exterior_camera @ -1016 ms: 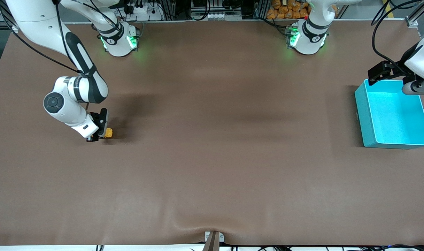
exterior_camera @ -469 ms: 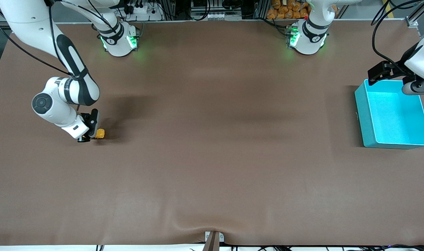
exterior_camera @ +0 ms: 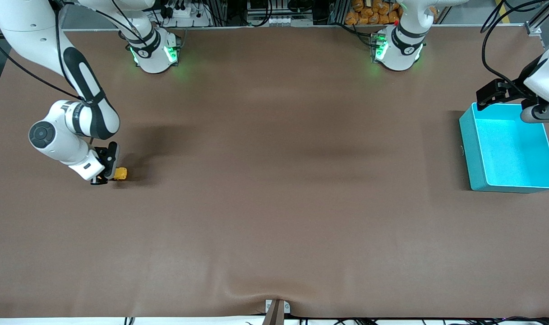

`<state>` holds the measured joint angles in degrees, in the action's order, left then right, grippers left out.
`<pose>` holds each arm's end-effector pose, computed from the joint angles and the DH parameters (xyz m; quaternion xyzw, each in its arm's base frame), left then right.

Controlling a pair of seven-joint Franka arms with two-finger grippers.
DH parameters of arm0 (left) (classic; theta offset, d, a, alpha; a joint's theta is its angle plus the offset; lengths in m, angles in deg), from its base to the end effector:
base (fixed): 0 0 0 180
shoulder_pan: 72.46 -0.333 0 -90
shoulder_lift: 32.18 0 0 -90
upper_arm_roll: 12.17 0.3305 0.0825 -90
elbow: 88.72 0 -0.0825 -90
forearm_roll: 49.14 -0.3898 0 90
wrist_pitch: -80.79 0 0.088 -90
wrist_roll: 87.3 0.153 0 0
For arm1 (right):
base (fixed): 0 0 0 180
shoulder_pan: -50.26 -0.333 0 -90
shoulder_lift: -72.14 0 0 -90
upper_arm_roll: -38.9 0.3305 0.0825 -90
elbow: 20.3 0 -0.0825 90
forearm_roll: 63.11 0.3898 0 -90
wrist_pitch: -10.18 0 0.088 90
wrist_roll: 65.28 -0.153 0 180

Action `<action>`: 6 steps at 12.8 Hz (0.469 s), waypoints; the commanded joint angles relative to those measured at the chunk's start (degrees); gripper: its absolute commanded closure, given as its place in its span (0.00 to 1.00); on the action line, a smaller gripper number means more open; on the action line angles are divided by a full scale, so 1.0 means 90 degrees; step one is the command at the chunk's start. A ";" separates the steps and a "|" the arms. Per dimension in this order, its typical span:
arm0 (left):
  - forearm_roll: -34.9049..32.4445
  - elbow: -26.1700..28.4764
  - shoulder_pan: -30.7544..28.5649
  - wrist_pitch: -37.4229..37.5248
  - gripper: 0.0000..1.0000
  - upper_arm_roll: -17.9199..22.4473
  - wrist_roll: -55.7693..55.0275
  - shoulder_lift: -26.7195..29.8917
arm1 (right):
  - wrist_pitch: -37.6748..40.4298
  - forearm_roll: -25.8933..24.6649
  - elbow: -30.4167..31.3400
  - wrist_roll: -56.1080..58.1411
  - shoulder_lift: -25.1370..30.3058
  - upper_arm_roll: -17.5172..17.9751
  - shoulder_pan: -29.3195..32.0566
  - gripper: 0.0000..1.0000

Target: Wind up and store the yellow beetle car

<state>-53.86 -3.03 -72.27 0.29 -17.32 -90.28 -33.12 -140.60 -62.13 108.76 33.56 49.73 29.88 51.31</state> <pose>0.5422 -0.0366 0.6064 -0.9976 0.0160 0.0503 0.0440 0.5387 -0.1002 0.1527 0.7156 0.6980 -0.0230 0.0122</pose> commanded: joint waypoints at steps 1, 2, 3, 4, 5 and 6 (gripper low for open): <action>-0.0091 -0.0038 -0.0012 -0.0030 0.00 -0.0033 -0.0040 -0.0003 | -0.0073 0.0008 -0.0297 0.0413 -0.0675 0.0064 0.0401 0.69; -0.0091 -0.0048 -0.0012 -0.0030 0.00 -0.0033 -0.0040 -0.0013 | -0.0073 0.0008 -0.0356 0.0472 -0.0733 0.0064 0.0498 0.69; -0.0091 -0.0048 -0.0012 -0.0030 0.00 -0.0033 -0.0040 -0.0013 | -0.0073 0.0008 -0.0405 0.0531 -0.0782 0.0064 0.0547 0.69; -0.0091 -0.0048 -0.0012 -0.0030 0.00 -0.0033 -0.0040 -0.0013 | -0.0073 0.0008 -0.0425 0.0580 -0.0811 0.0074 0.0596 0.69; -0.0091 -0.0048 -0.0012 -0.0030 0.00 -0.0033 -0.0040 -0.0013 | -0.0073 0.0008 -0.0463 0.0600 -0.0850 0.0064 0.0664 0.69; -0.0091 -0.0048 -0.0012 -0.0030 0.00 -0.0033 -0.0040 -0.0013 | -0.0073 0.0008 -0.0483 0.0648 -0.0889 0.0074 0.0684 0.69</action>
<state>-53.86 -3.03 -72.27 0.29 -17.32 -90.28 -33.12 -139.79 -62.12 106.53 37.62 48.40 29.86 55.67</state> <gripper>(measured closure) 0.000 0.551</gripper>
